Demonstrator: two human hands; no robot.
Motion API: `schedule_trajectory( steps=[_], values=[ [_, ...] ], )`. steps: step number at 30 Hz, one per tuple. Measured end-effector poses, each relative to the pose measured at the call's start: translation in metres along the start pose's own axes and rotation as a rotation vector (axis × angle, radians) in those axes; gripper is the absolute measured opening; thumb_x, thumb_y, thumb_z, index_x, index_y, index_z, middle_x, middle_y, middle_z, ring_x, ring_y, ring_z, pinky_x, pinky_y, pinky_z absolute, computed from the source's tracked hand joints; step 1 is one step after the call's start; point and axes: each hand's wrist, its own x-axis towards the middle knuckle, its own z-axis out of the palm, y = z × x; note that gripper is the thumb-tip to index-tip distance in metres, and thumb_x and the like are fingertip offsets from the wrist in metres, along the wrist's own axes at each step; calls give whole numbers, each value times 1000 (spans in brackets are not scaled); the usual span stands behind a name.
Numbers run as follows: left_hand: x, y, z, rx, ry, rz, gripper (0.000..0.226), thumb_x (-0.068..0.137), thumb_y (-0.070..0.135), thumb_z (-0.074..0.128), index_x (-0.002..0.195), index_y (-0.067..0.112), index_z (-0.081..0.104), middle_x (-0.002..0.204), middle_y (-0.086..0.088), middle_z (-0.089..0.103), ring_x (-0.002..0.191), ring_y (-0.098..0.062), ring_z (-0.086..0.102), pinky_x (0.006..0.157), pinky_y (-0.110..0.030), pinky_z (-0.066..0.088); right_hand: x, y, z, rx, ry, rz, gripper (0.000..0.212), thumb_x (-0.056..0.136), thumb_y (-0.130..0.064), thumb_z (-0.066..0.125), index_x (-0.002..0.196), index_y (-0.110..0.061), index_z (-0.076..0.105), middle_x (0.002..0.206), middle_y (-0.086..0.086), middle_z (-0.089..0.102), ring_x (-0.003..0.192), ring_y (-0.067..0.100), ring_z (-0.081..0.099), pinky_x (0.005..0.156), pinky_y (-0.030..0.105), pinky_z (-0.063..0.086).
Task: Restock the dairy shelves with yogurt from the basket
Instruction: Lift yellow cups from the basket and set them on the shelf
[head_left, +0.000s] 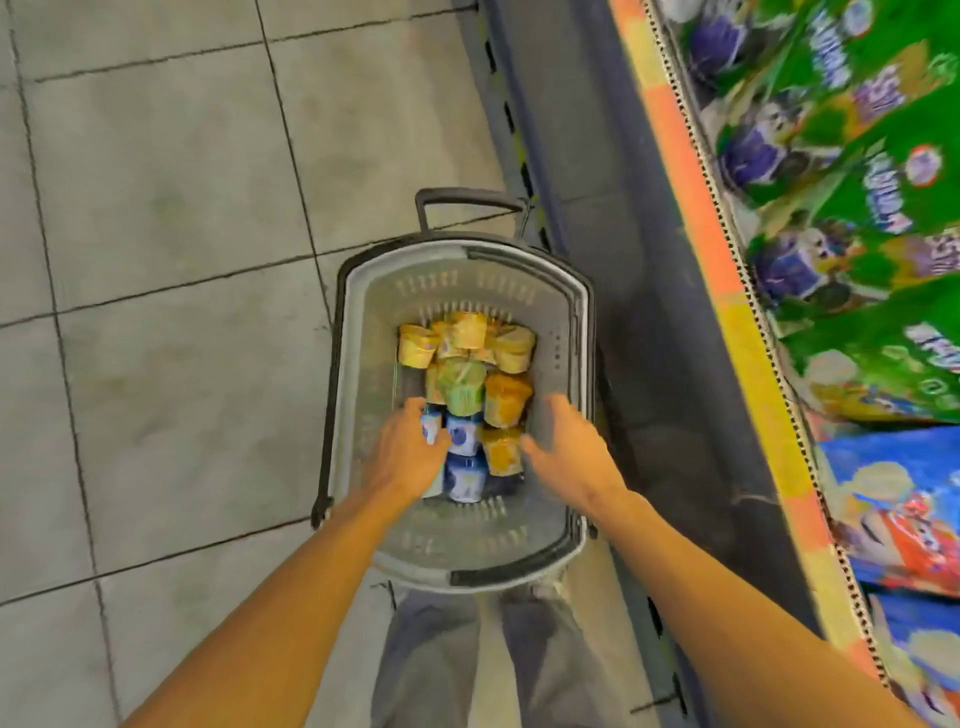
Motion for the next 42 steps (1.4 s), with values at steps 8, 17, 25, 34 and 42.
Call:
schedule_trajectory(
  steps=[8,17,25,34,42],
  values=[
    [135,-65,94,-46,4,-20,75,86,37,72,147,23,31,140,-10,51,122,-32,54,95,-47,48,142,57,107,61,-49,179,91,88,-38,67,155,-21,8,133,17,54,123,40,53,103,52,44],
    [210,-87,148,-246,75,67,93,63,59,74,142,39,28,133,-3,52,122,-24,53,97,-50,50,219,82,171,211,167,287,88,91,-45,67,156,-30,11,138,21,40,121,44,51,95,45,44],
    [204,-93,138,-298,172,91,75,69,44,84,130,40,41,126,1,59,115,-20,58,93,-48,53,210,86,173,263,274,228,70,87,-47,73,143,-30,35,125,15,52,118,38,52,89,39,40],
    [131,-68,71,-345,226,98,68,71,37,86,125,45,46,118,9,61,104,-17,63,84,-45,58,141,43,128,352,353,128,73,79,-49,79,140,-35,41,119,6,57,112,24,54,93,38,45],
    [39,66,-41,-355,262,297,69,72,30,88,127,37,48,114,16,56,107,-13,59,84,-31,55,33,-24,-8,480,486,-31,73,74,-56,80,136,-40,45,114,-5,63,104,13,61,89,32,52]
  ],
)
